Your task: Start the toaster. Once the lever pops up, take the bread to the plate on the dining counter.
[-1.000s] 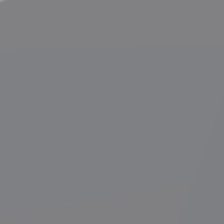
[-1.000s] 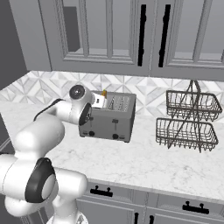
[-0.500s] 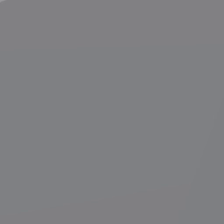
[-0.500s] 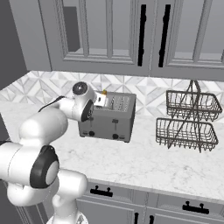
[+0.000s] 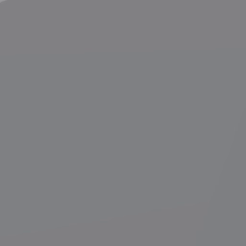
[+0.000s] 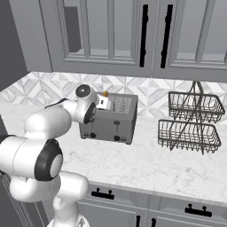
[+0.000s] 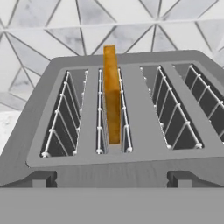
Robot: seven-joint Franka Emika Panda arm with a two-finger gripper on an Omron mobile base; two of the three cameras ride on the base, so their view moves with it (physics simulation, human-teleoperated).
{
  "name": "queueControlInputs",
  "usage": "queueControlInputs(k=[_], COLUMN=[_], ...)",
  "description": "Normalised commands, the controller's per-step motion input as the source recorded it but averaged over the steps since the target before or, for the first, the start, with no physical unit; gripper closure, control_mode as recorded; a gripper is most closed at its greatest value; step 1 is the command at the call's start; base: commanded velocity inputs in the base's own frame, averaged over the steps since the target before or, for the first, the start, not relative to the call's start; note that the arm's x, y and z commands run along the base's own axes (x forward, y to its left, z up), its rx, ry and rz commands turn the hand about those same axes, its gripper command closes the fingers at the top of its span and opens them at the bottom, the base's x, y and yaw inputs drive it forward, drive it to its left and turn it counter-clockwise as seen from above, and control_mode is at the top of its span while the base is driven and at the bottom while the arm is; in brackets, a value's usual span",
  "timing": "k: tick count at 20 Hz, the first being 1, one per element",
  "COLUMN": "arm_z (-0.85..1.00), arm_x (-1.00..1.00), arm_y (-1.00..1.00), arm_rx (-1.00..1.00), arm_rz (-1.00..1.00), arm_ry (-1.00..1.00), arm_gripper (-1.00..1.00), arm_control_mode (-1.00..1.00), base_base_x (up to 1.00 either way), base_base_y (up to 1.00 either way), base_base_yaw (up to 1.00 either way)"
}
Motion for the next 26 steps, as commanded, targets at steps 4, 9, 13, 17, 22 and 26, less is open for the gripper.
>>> queueControlInputs(k=[4, 9, 13, 17, 22, 26], arm_z=[-0.17, -0.12, -0.06, -0.02, -0.07, -0.14], arm_x=[0.19, 0.23, 0.29, 0.28, 0.24, 0.19], arm_y=[0.00, 0.00, 0.00, 0.00, 0.00, 0.00], arm_rx=[0.00, 0.00, 0.00, 0.00, 0.00, 0.00], arm_rz=[0.00, 0.00, 0.00, 0.00, 0.00, 0.00], arm_ry=[-0.02, -0.01, -0.01, -0.01, -0.01, 0.00], arm_gripper=[-1.00, -1.00, -1.00, -1.00, -1.00, -1.00], arm_control_mode=[-1.00, -1.00, -1.00, -1.00, -1.00, -1.00], base_base_x=[0.00, 0.00, 0.00, 0.00, 0.00, 0.00], base_base_y=[0.00, 0.00, 0.00, 0.00, 0.00, 0.00], base_base_yaw=[0.00, 0.00, 0.00, 0.00, 0.00, 0.00])
